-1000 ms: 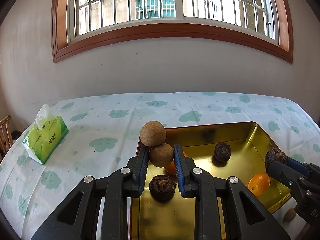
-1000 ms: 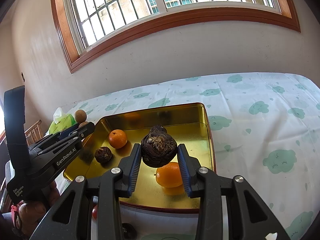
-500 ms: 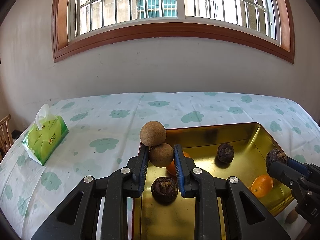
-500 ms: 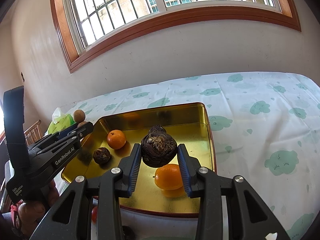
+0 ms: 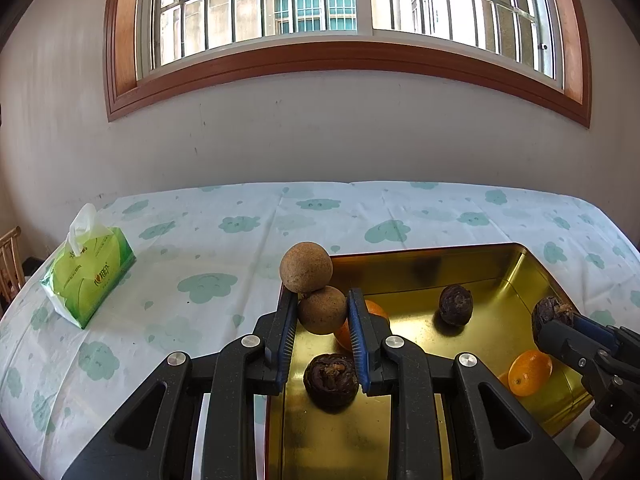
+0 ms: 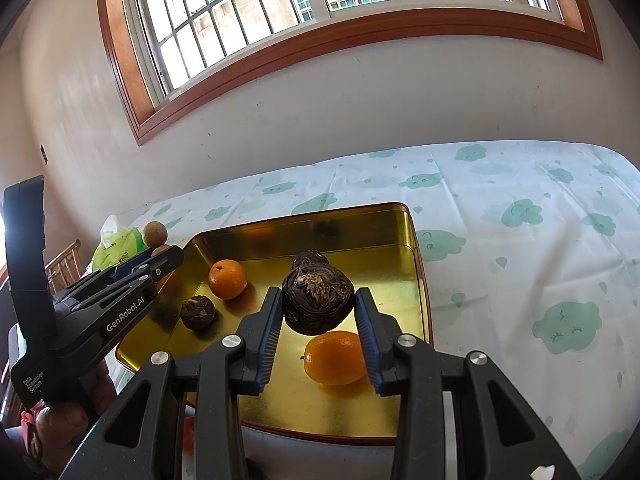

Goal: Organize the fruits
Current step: 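Lower the fruits into the tin and open both tools, then raise both open tools out of the tin toward the loose fruit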

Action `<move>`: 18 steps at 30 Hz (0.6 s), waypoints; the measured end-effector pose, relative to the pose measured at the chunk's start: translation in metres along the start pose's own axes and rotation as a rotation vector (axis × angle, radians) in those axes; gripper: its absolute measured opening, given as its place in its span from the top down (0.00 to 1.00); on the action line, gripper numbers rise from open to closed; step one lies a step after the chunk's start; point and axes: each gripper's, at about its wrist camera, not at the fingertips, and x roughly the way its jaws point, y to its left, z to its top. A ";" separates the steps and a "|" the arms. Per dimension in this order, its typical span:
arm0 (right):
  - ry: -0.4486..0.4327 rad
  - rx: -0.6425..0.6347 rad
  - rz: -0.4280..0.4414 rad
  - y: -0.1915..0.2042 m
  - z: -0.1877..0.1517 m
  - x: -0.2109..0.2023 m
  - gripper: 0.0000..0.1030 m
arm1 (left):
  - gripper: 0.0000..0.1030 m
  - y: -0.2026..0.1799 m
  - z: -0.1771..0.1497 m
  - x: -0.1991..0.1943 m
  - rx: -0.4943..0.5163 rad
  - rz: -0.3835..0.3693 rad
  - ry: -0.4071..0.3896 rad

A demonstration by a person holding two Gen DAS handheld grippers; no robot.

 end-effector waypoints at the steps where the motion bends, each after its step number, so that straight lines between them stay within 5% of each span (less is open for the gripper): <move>1: 0.002 0.001 0.001 0.000 0.000 0.001 0.67 | 0.75 0.000 -0.001 0.000 0.000 -0.001 0.000; 8: 0.007 0.005 0.001 -0.001 -0.001 0.006 0.65 | 0.72 0.000 -0.004 0.007 -0.004 0.000 0.020; 12: -0.009 0.012 -0.005 -0.002 -0.001 0.004 0.63 | 0.30 -0.001 -0.006 0.005 -0.007 0.026 0.001; 18: -0.026 0.010 -0.006 -0.002 0.000 0.001 0.51 | 0.21 -0.003 -0.005 -0.004 0.013 0.045 -0.051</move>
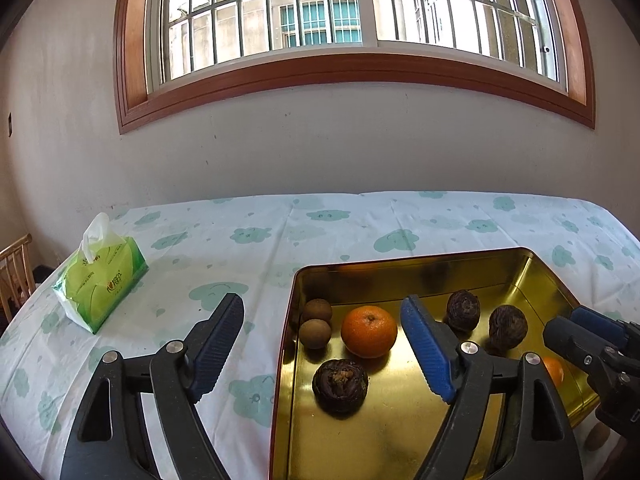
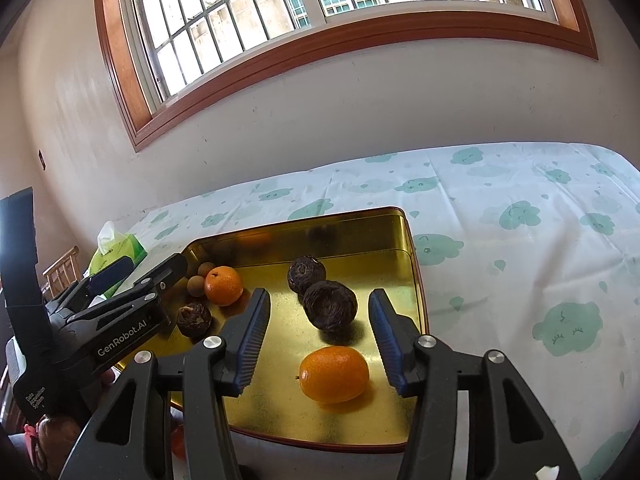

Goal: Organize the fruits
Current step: 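Raise both open tools out of the tin toward the loose fruit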

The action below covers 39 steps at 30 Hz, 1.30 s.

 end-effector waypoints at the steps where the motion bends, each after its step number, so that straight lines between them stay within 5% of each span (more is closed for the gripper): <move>1: -0.004 0.000 0.001 0.000 0.000 -0.001 0.50 | 0.21 0.000 0.000 0.000 -0.001 -0.001 0.003; 10: -0.019 -0.007 0.013 0.004 0.002 -0.016 0.47 | 0.21 0.006 0.000 -0.007 -0.011 0.012 0.016; 19: -0.041 -0.025 0.005 -0.002 -0.012 -0.075 0.47 | 0.21 0.029 -0.016 -0.043 -0.015 0.012 0.053; 32: 0.114 -0.071 -0.033 -0.026 -0.067 -0.102 0.48 | 0.28 0.062 -0.086 -0.104 -0.093 -0.221 0.164; 39: 0.216 -0.089 -0.067 -0.025 -0.062 -0.065 0.53 | 0.28 0.060 -0.088 -0.104 -0.084 -0.235 0.187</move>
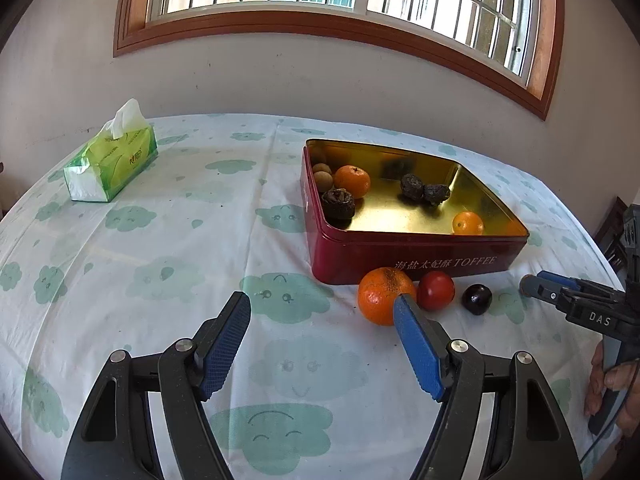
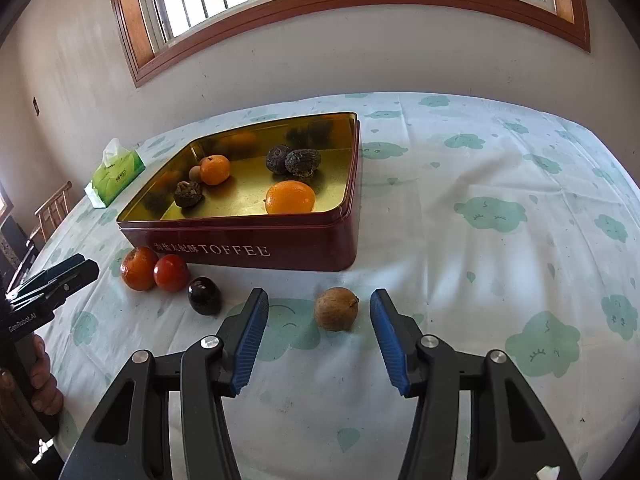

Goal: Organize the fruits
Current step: 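Raise both open tools out of the tin toward the loose fruit, then grasp a tan round fruit with the right tool while the left tool grasps a large orange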

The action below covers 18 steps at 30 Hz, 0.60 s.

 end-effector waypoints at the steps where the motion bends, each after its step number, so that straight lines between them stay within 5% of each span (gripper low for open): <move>1: 0.011 0.006 0.003 0.000 0.001 0.004 0.55 | 0.28 -0.003 0.000 0.001 0.016 -0.001 0.003; 4: 0.081 -0.001 -0.015 0.002 0.002 0.019 0.77 | 0.28 -0.011 0.000 0.003 0.059 0.001 0.015; 8: 0.050 0.015 -0.006 0.003 -0.004 0.009 0.78 | 0.28 -0.016 -0.001 -0.003 0.089 -0.025 -0.011; 18: 0.034 0.052 -0.009 -0.004 -0.008 0.002 0.78 | 0.29 -0.023 0.011 0.024 0.104 -0.064 0.087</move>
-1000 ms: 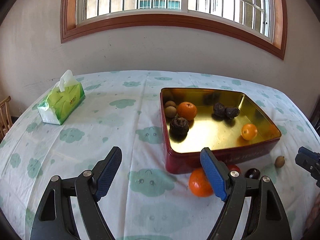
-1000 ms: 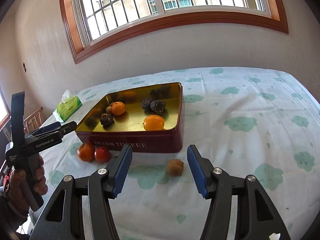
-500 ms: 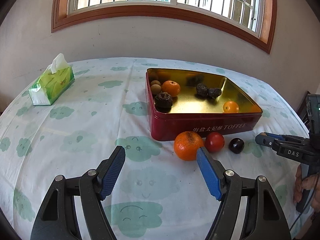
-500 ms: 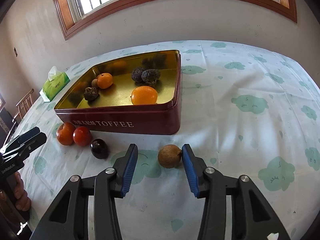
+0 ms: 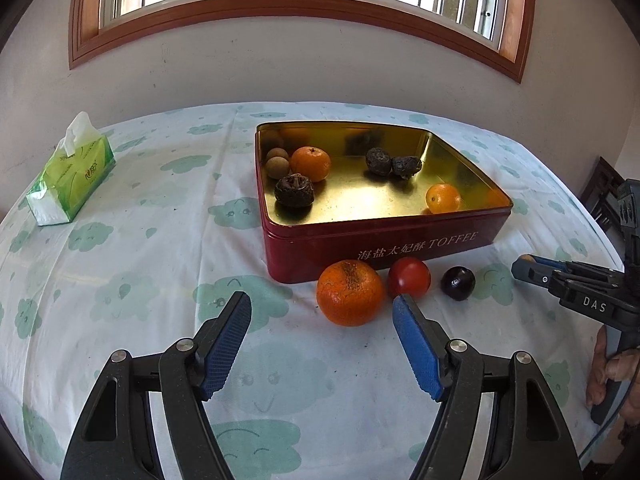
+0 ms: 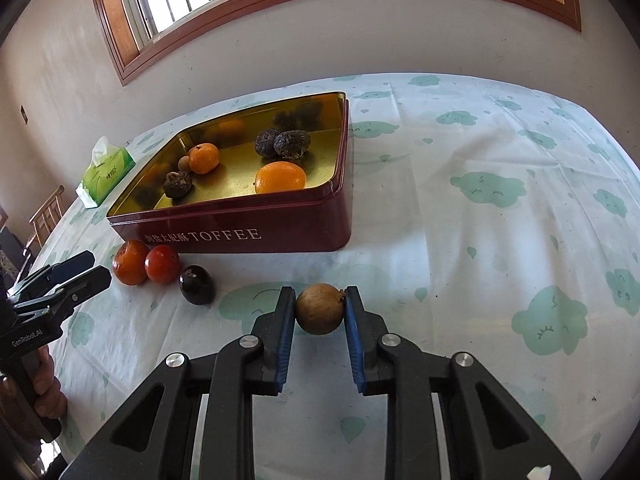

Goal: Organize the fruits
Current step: 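Grasp a tan round fruit with the right tool while the left tool grasps a large orange, then lift the held orange and tan fruit off the table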

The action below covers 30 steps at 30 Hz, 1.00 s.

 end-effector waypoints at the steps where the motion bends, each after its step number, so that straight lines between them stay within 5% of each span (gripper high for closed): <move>1: 0.001 0.001 0.004 0.000 0.000 0.000 0.78 | 0.29 -0.001 0.001 0.003 0.001 -0.009 0.011; 15: 0.024 0.018 0.015 -0.003 0.000 0.004 0.78 | 0.60 -0.011 0.008 0.036 0.015 -0.060 0.106; 24: 0.025 0.012 0.001 0.001 0.001 0.006 0.78 | 0.60 -0.008 -0.009 -0.004 -0.089 0.107 -0.024; 27: -0.017 -0.001 -0.030 0.007 0.000 -0.003 0.78 | 0.60 -0.012 -0.010 -0.013 -0.079 0.192 -0.071; 30: -0.037 0.050 0.026 0.014 -0.003 -0.012 0.78 | 0.60 -0.017 -0.010 -0.016 -0.048 0.215 -0.093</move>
